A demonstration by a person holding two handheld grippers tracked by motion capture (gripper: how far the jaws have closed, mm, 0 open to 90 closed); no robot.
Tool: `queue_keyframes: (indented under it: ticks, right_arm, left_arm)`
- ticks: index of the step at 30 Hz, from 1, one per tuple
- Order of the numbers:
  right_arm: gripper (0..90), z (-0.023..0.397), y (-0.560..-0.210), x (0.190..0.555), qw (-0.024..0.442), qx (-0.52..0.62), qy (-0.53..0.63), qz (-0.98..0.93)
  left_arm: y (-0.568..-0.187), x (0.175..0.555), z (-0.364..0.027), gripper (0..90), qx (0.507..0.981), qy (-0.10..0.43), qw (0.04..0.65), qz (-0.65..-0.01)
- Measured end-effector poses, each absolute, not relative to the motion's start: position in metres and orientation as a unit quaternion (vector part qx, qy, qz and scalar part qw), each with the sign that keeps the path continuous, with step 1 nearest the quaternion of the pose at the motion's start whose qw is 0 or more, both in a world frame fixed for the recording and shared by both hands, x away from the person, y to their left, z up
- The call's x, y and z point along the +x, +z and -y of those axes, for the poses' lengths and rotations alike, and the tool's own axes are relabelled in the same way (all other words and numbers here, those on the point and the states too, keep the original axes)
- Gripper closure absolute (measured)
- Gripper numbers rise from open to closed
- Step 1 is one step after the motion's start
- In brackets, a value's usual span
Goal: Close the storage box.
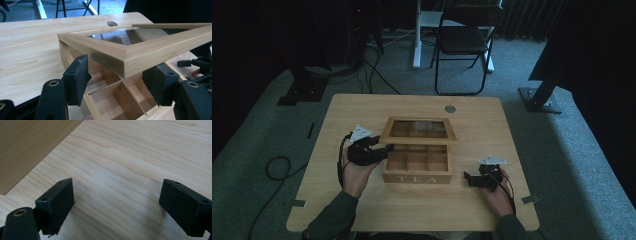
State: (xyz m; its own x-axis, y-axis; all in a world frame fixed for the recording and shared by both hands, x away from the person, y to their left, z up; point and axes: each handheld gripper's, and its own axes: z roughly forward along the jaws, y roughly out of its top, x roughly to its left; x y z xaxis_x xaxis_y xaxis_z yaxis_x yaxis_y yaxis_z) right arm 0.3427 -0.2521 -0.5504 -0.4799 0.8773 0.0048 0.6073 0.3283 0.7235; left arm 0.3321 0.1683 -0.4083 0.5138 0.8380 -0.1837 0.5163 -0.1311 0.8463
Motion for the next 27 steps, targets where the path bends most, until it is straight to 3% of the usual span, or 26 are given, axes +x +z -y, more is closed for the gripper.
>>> queue_keyframes:
  ticks: [27]
  right_arm:
    - [12.2, 0.252, -0.55, 0.342, 0.198, 0.471, 0.339, -0.79]
  left_arm:
    - [-0.439, 0.316, -0.16, 35.7, 0.744, 0.166, 0.451, -0.464]
